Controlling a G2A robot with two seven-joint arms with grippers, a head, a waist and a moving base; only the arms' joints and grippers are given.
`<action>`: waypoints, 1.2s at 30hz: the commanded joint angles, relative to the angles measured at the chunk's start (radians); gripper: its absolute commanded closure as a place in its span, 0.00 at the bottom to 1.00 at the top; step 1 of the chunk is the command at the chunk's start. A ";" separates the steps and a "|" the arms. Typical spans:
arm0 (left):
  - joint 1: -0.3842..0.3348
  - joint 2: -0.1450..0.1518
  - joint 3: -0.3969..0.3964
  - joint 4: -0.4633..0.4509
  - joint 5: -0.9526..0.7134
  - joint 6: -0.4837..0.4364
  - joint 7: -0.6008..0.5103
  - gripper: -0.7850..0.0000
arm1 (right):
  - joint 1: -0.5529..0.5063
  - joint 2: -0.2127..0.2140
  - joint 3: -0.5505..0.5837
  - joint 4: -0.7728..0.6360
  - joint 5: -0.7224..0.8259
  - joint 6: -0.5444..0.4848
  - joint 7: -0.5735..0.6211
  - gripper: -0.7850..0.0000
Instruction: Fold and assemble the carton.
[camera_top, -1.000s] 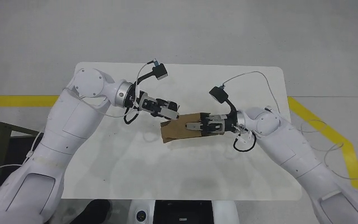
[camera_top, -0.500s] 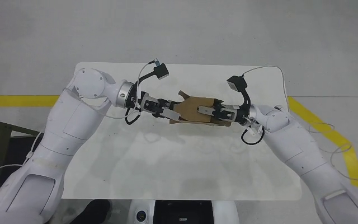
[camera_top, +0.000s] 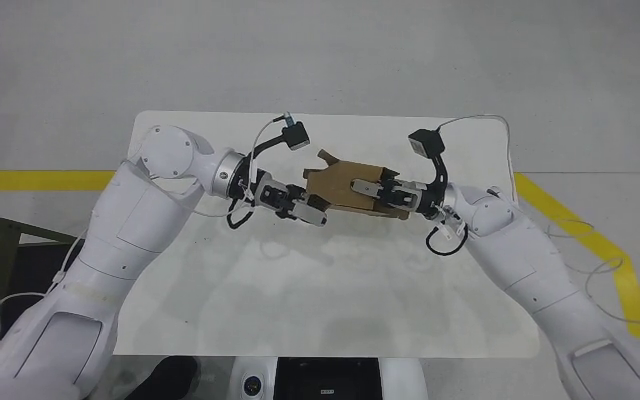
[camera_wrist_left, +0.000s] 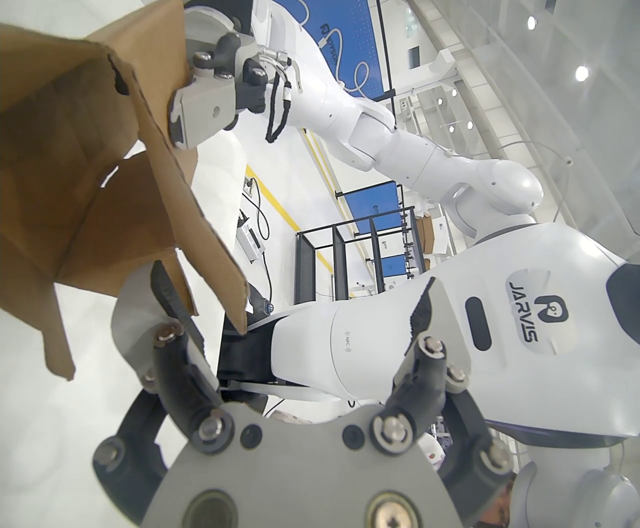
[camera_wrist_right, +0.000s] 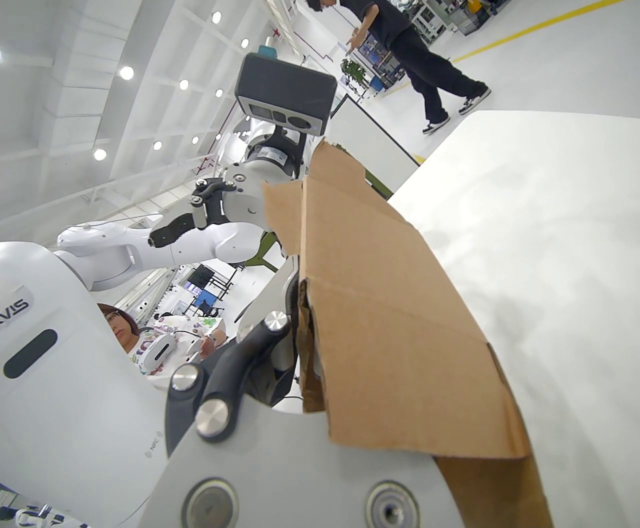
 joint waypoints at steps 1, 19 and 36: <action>-0.001 -0.002 0.004 0.004 0.000 0.000 0.000 0.00 | -0.002 -0.003 0.002 -0.001 0.000 -0.004 0.000 1.00; 0.004 -0.011 0.022 0.003 -0.007 0.004 -0.024 0.00 | -0.011 -0.023 0.032 0.007 0.068 -0.014 0.024 1.00; -0.001 -0.015 -0.004 0.027 -0.047 -0.035 -0.027 0.00 | -0.027 -0.020 0.063 0.016 0.134 0.009 0.091 1.00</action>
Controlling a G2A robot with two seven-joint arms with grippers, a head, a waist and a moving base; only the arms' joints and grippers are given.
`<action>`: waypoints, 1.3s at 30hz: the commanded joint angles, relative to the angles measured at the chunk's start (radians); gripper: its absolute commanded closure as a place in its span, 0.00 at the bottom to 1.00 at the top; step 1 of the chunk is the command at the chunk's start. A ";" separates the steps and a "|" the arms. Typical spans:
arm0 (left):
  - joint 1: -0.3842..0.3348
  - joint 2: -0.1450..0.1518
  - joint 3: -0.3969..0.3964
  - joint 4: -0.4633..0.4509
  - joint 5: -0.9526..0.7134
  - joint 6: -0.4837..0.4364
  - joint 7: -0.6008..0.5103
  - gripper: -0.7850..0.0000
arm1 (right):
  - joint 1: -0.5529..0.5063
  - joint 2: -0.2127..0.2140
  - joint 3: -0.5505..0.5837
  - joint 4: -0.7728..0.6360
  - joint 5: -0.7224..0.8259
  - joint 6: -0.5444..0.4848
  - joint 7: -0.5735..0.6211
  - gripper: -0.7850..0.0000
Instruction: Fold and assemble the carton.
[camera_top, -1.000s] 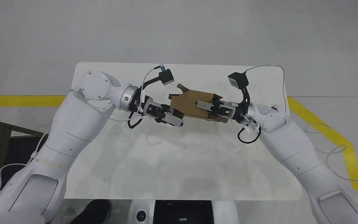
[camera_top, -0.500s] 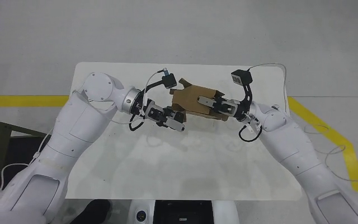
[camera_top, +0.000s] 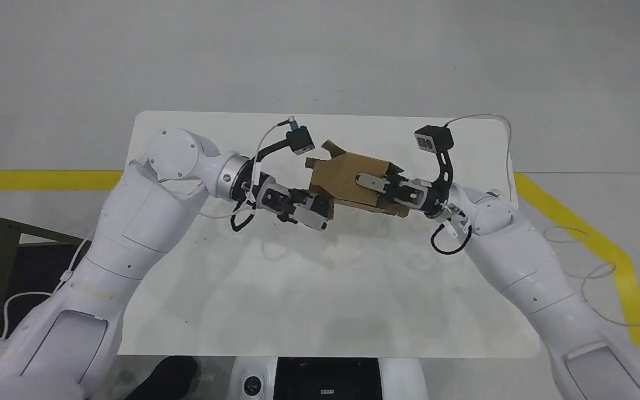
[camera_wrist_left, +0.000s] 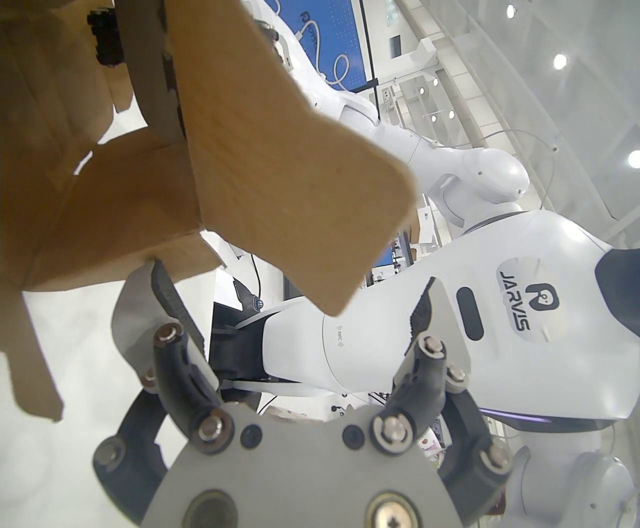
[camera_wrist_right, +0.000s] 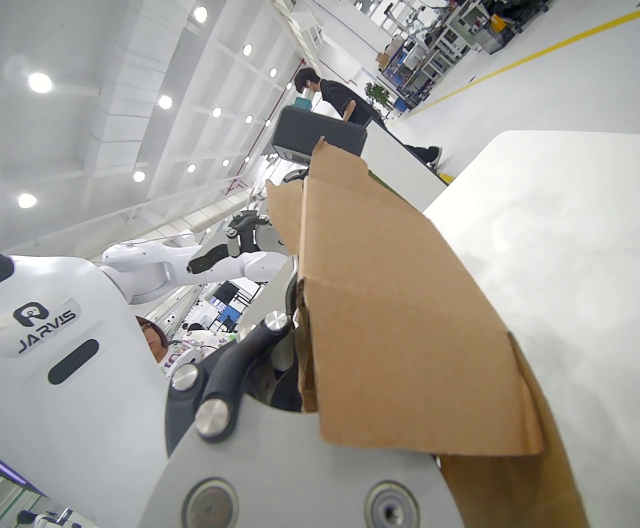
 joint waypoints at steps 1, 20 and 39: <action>0.000 0.003 -0.017 -0.002 0.000 -0.003 0.003 0.00 | -0.001 0.004 0.010 0.006 -0.005 0.002 0.002 1.00; 0.038 0.053 -0.133 0.027 0.327 0.016 0.133 0.00 | -0.060 0.068 0.076 -0.088 -0.029 0.047 0.047 1.00; 0.038 0.060 -0.097 -0.006 0.473 0.031 0.180 0.00 | -0.054 0.089 0.023 -0.185 0.022 0.043 0.043 1.00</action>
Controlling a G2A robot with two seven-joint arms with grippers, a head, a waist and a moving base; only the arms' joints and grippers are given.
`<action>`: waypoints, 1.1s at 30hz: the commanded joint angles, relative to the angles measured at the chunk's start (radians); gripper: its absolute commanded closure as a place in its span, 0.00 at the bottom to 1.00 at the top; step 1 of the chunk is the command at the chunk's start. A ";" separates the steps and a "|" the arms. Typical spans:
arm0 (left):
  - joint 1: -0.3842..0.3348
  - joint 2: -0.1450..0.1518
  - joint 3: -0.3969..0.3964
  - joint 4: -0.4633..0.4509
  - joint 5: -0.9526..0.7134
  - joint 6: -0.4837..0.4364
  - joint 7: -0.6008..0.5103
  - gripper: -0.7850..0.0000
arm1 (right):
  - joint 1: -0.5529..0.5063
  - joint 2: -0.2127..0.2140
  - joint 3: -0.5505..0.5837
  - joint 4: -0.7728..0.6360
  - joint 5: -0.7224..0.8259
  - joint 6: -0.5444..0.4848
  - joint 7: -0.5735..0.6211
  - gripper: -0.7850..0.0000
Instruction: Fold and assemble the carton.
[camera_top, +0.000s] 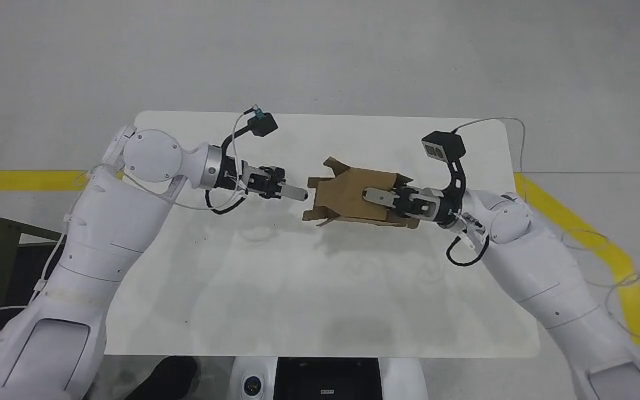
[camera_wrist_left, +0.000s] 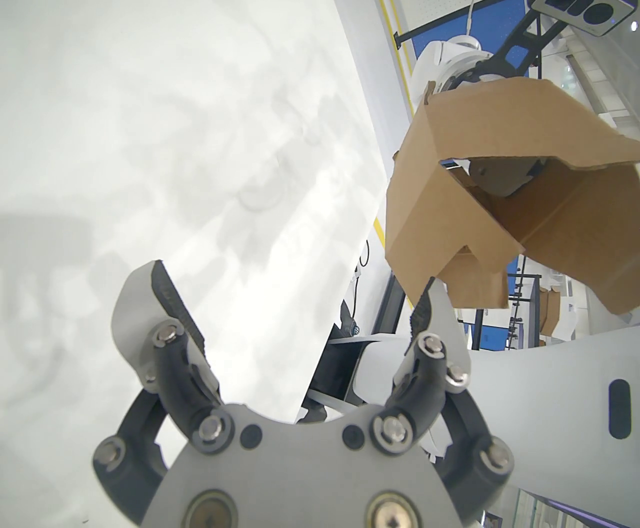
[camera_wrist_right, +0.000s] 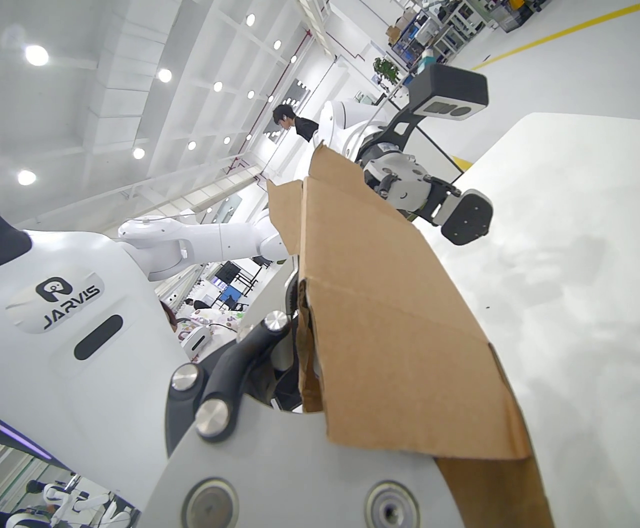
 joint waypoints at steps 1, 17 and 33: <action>0.000 0.000 0.002 -0.001 -0.008 -0.004 -0.002 0.00 | 0.004 -0.001 -0.010 -0.003 0.001 -0.004 -0.004 1.00; -0.008 -0.002 0.020 -0.020 -0.064 -0.009 -0.019 0.00 | 0.033 -0.009 -0.081 -0.017 0.008 -0.019 -0.019 1.00; -0.018 -0.002 0.030 -0.015 -0.078 -0.012 -0.020 0.00 | 0.058 -0.006 -0.139 -0.044 0.008 -0.022 -0.022 1.00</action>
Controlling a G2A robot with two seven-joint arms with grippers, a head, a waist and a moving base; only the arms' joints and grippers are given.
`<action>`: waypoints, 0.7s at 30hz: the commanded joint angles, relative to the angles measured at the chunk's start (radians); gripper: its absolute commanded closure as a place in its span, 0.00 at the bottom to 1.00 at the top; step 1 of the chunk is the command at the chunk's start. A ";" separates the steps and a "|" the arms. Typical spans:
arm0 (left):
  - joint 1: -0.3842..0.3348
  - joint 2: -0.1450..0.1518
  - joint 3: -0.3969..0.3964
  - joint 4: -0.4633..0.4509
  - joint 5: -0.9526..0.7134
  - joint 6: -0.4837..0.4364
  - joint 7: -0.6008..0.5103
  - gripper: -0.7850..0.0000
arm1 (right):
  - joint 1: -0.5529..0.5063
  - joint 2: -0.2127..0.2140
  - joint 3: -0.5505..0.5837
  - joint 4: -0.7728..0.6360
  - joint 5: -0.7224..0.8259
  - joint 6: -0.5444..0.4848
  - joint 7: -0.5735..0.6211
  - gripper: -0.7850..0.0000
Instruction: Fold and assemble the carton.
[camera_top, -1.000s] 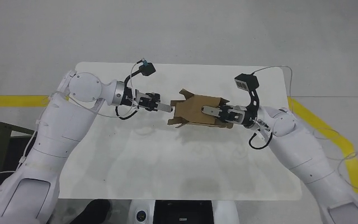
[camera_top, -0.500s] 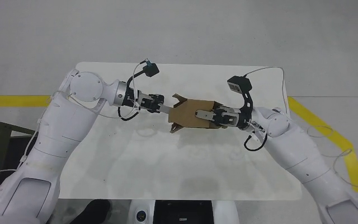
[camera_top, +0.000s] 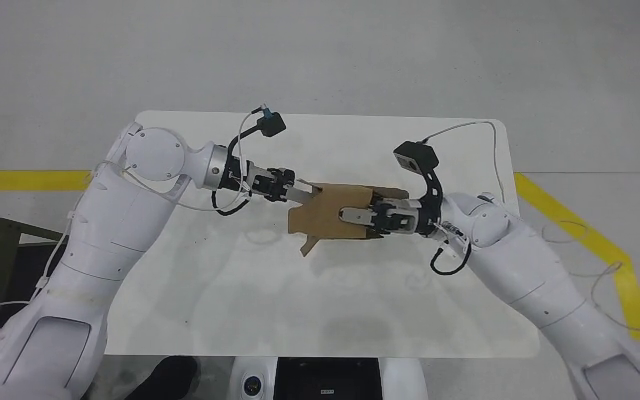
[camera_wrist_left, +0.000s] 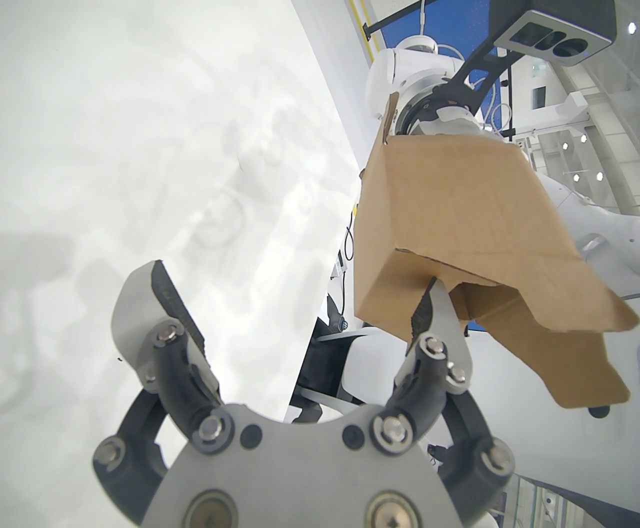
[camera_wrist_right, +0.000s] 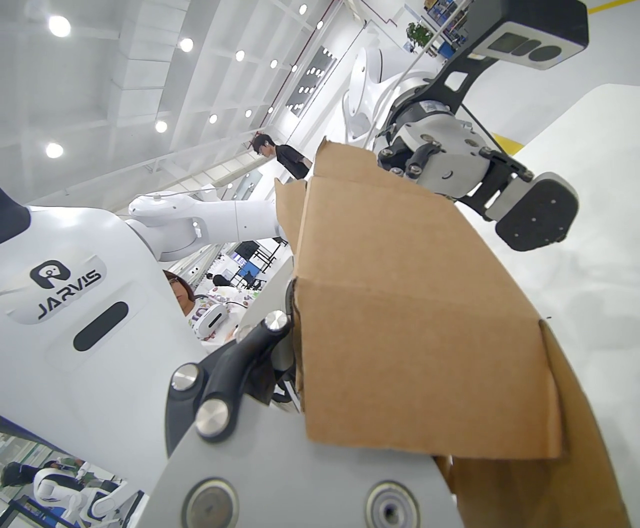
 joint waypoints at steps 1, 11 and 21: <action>-0.002 0.000 0.002 0.001 -0.001 -0.001 -0.001 0.00 | 0.003 0.001 -0.006 -0.001 0.000 -0.001 -0.001 1.00; -0.008 -0.001 0.005 0.015 -0.017 -0.002 0.001 0.00 | 0.017 0.003 -0.032 0.004 0.012 -0.008 -0.008 1.00; -0.003 0.003 0.000 0.023 -0.022 -0.008 0.002 0.00 | 0.015 0.007 -0.005 0.073 0.069 -0.052 -0.052 1.00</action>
